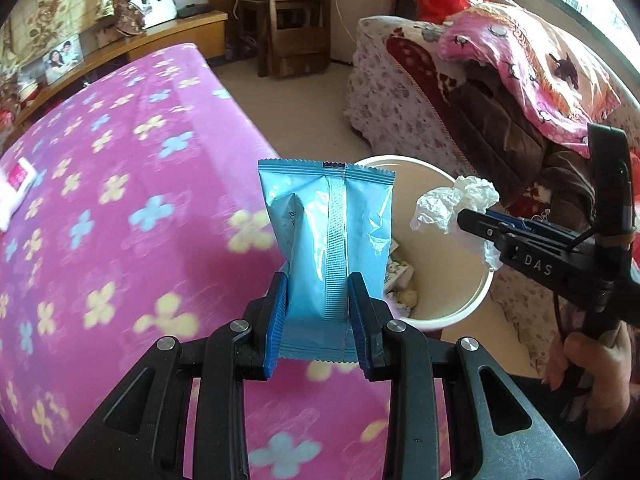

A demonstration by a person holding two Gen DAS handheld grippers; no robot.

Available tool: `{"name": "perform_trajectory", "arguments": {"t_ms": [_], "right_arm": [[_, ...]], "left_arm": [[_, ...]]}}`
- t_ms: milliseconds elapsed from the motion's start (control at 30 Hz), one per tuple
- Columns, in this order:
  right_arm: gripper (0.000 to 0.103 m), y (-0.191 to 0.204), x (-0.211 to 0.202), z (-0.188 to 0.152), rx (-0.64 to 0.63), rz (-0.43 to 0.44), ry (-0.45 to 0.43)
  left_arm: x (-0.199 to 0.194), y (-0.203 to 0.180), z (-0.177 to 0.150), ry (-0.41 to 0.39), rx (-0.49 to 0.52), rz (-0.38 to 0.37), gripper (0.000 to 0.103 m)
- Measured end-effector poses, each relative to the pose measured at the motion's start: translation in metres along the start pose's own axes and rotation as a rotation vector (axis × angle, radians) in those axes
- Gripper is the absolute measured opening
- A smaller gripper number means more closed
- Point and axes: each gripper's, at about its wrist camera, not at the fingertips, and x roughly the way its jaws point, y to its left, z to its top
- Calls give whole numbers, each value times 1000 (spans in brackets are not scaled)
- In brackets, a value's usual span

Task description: Collect trash

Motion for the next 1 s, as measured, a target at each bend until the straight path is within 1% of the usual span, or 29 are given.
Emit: {"name": "perform_trajectory", "arguments": {"t_ms": [67, 300, 367, 433, 467, 500, 567, 633, 700, 833, 1000], "right_arm": [[22, -12, 3, 0, 32, -14, -4], [22, -34, 7, 3, 96, -38, -11], [25, -36, 9, 5, 108, -48, -14], [55, -41, 12, 6, 129, -69, -12], [58, -43, 11, 6, 144, -75, -17], [58, -43, 10, 6, 152, -73, -23], [58, -42, 8, 6, 150, -68, -31], [59, -40, 7, 6, 146, -68, -32], [59, -40, 9, 5, 152, -54, -20], [59, -38, 10, 3, 154, -47, -13], [59, -34, 6, 0, 157, -54, -28]], "left_arm": [[7, -8, 7, 4, 8, -4, 28], [29, -29, 26, 4, 27, -22, 28], [33, -32, 30, 2, 29, -26, 28], [36, -34, 32, -7, 26, -28, 30], [38, -34, 33, -10, 25, -35, 30], [39, -34, 34, -10, 23, -40, 31], [42, -31, 34, -6, 8, -53, 36], [41, -29, 33, -14, -12, -63, 51], [38, -25, 32, -35, -26, -65, 55], [32, -19, 30, -51, -48, -61, 60], [21, -10, 25, -84, -70, -34, 61]]}}
